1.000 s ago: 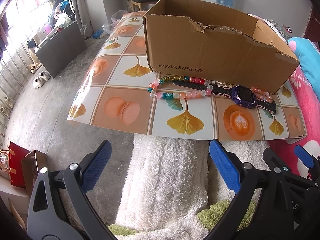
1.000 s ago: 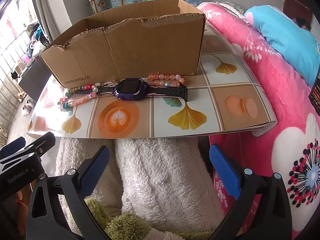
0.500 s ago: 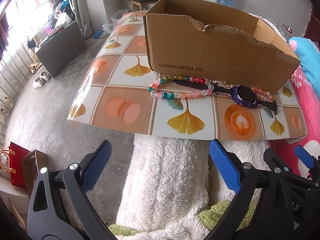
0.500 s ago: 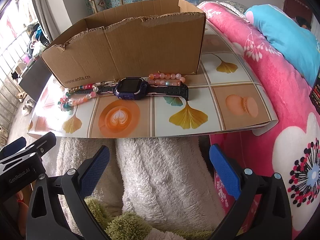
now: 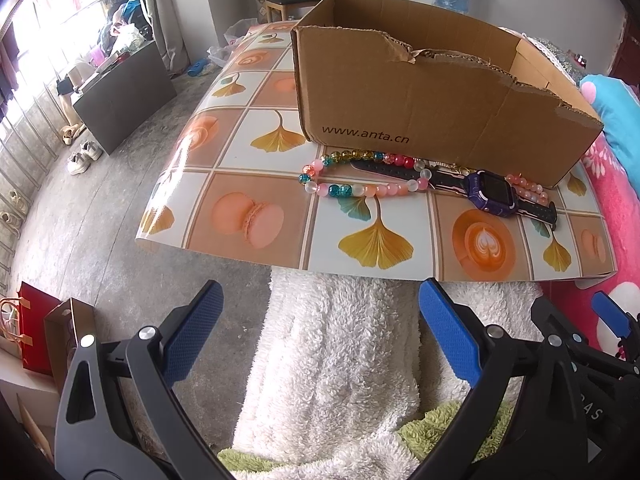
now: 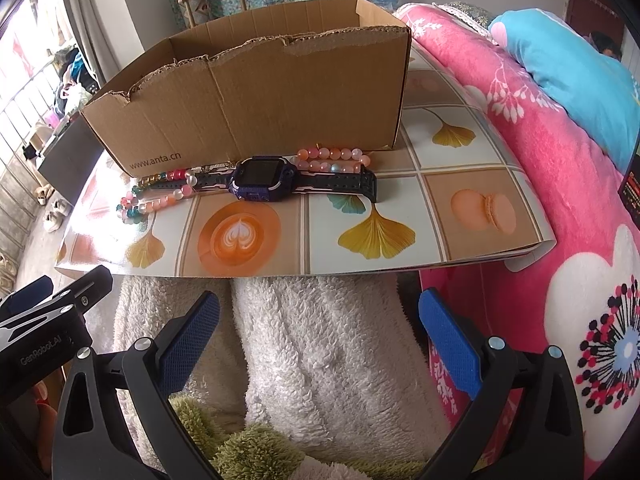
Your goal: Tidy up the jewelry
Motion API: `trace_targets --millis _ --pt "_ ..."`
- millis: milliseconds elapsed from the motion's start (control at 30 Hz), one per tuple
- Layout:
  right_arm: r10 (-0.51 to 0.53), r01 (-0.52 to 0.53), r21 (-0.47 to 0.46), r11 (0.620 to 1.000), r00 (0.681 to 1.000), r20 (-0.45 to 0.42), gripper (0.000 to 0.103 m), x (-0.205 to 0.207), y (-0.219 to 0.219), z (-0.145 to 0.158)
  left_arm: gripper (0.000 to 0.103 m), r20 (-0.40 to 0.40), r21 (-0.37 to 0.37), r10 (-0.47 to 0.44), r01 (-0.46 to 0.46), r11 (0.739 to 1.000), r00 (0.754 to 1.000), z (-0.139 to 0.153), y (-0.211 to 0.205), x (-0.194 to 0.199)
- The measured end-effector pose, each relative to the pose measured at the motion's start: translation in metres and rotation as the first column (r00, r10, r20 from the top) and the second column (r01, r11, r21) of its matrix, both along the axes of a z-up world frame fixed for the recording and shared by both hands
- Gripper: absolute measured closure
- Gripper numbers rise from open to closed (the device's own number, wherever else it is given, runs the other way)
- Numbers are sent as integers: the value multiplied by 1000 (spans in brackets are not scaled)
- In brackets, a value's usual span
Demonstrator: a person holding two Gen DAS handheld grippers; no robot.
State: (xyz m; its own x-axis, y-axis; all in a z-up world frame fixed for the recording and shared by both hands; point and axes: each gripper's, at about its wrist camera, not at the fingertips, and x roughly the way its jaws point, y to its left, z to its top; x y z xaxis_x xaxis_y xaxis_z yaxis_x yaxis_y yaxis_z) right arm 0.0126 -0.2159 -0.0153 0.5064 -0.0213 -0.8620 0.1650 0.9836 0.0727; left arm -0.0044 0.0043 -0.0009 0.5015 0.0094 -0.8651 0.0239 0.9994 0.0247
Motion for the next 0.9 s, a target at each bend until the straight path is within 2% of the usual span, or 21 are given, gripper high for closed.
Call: trace_targets --millis 400,600,900 --pt "-10 10 -6 1000 1000 -12 6 12 -3 -1 8 -19 7 11 -11 1000 1000 -9 4 13" --pt "-16 16 -32 999 1000 -13 6 20 -6 -3 8 -44 17 27 -27 999 999 -22 10 27" --pt "10 -9 -99 995 1000 0 6 41 -18 -2 8 -31 33 43 -42 999 999 -30 22 52"
